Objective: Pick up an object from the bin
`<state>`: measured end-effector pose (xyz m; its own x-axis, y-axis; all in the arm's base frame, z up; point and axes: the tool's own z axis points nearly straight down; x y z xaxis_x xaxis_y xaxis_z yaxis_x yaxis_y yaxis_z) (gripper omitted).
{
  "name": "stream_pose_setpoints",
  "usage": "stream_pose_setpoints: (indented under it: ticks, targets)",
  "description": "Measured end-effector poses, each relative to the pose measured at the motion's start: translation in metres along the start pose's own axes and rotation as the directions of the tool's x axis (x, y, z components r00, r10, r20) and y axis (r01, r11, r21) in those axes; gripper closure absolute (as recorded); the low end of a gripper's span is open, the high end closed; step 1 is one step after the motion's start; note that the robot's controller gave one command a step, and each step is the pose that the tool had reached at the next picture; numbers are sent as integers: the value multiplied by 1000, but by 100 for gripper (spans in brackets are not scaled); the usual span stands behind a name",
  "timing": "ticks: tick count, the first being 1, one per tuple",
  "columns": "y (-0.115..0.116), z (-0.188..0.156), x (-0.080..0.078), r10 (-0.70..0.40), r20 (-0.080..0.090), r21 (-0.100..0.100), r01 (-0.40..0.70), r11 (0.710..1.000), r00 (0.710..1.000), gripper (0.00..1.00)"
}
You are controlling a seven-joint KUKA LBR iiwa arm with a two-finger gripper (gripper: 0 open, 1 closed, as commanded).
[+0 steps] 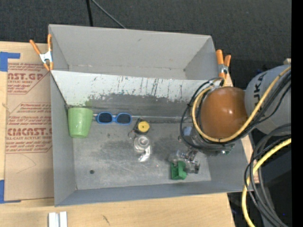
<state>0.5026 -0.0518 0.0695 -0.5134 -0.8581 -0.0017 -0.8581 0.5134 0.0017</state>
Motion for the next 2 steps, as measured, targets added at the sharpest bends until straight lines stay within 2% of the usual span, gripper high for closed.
stream_pose_setpoints:
  ticks: [1, 2]
  targets:
    - [6, -100, -40, 3, 5, 8, -3, 1000, 1000, 100]
    - [-17, -238, -62, 18, 6, 11, -18, 1000, 1000, 100]
